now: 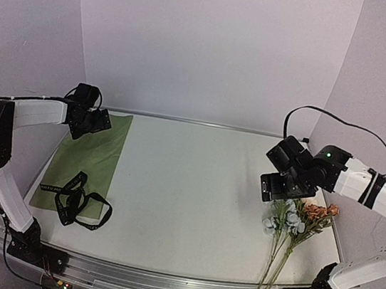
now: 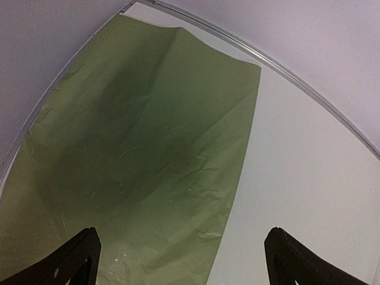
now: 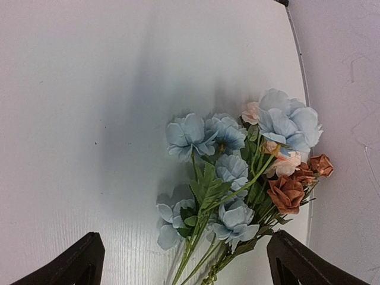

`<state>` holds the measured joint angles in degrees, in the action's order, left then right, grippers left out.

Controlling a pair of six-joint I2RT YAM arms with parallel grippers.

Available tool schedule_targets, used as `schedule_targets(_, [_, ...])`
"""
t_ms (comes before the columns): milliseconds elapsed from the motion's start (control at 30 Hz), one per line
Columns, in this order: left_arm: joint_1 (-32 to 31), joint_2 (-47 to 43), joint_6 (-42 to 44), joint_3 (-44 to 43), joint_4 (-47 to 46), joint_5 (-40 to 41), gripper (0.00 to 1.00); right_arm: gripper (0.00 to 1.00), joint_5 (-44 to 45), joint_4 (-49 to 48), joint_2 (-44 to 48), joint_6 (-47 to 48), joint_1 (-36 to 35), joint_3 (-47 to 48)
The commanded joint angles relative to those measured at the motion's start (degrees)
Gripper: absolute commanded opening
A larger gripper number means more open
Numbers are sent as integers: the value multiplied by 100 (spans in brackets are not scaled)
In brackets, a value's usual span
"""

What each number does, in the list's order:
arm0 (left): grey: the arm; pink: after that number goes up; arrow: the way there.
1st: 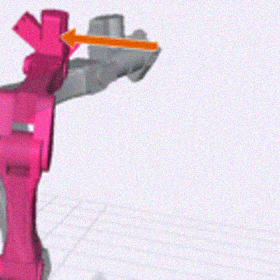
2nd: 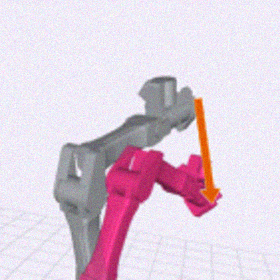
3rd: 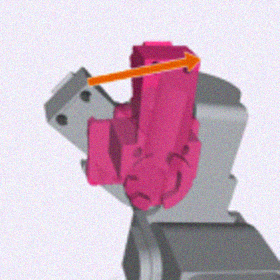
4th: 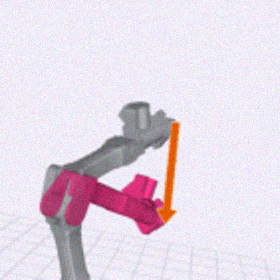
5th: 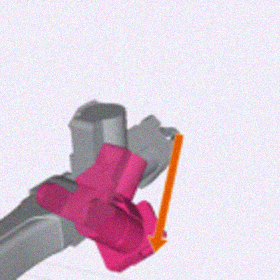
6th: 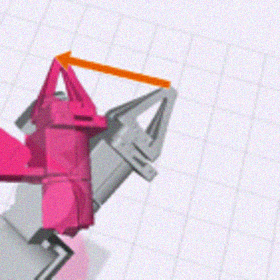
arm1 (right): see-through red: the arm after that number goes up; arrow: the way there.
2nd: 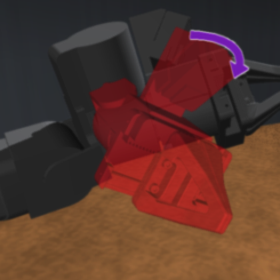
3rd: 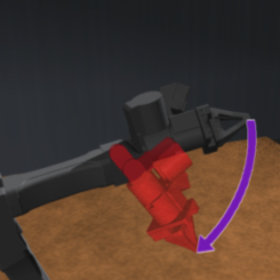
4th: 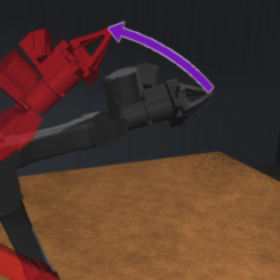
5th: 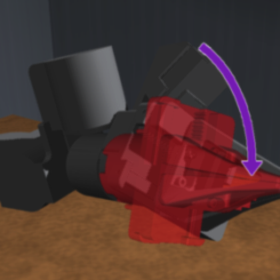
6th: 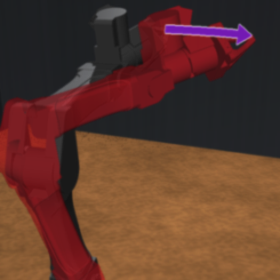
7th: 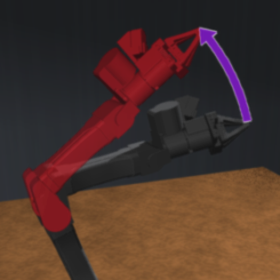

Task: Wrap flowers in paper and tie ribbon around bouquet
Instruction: Move the folded wrapping paper to the center of the board.

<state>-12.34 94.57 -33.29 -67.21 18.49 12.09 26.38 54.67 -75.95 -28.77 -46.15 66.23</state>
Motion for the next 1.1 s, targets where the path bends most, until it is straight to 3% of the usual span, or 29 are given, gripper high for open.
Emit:
schedule_targets(0, [310, 612, -117, -362, -370, -131, 100, 98, -194, -97, -144, -41, 18, 216])
schedule_targets(233, [513, 1679, -119, -900, -388, -561, 100, 98, -357, -229, -358, 41, 22, 226])
schedule_targets(533, [392, 2293, -412, -1006, -455, -1451, 100, 98, -394, -344, -466, 14, 59, 145])
schedule_targets(733, [-132, 2406, -762, -1037, -595, -1735, 100, 98, -413, -368, -513, -29, 71, 77])
schedule_targets(933, [-963, 2596, -1698, -1156, -1041, -2027, 100, 98, -518, -375, -602, -161, 147, 57])
schedule_targets(1067, [-1559, 2943, -1827, -1820, -1112, -2372, 100, 98, -797, -382, -778, -359, 266, 146])
